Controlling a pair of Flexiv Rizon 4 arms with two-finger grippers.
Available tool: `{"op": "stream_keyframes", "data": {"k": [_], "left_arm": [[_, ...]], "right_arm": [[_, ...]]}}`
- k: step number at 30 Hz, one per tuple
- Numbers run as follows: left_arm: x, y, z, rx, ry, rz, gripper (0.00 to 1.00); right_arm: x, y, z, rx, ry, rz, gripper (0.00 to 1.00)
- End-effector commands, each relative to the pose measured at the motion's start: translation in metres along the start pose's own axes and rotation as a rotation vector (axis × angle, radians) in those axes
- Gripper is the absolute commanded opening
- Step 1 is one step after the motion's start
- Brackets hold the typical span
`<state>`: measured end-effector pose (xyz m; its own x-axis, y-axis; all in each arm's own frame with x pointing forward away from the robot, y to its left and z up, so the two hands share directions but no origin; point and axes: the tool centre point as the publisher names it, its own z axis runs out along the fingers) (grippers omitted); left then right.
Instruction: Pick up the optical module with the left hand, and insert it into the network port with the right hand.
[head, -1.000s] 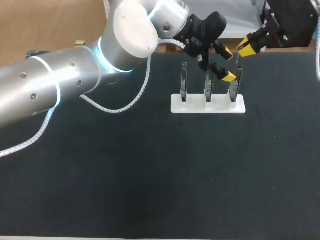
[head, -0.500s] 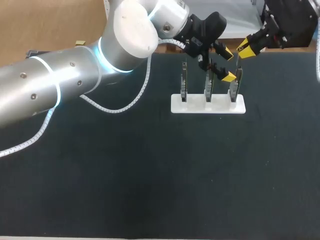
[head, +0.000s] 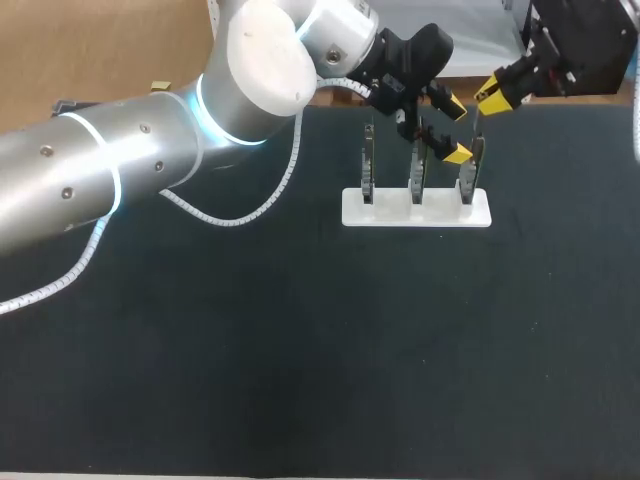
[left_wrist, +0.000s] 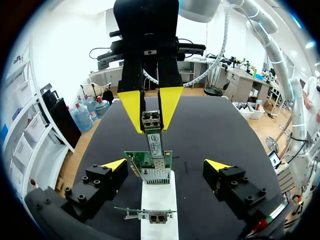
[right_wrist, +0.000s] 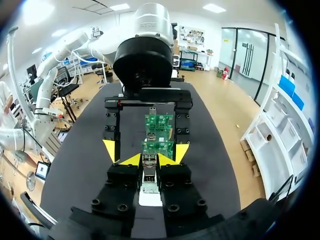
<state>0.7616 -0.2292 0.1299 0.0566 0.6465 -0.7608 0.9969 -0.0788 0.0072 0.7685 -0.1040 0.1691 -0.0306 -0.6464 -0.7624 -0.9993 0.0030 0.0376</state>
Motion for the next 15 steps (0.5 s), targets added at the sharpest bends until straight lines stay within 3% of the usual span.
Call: {"op": "stream_keyframes", "data": {"k": [1,15], "left_arm": [[-0.0005,-0.0006,-0.0005,-0.001,0.003,-0.002,1.00],[-0.0005,-0.0006,-0.0005,-0.001,0.003,-0.002,1.00]], "right_arm": [[0.0003,0.0024,0.0011,0.009,0.001,0.001,0.00],[0.0027,0.0009,0.0029,0.010,0.010,0.002,0.00]]}}
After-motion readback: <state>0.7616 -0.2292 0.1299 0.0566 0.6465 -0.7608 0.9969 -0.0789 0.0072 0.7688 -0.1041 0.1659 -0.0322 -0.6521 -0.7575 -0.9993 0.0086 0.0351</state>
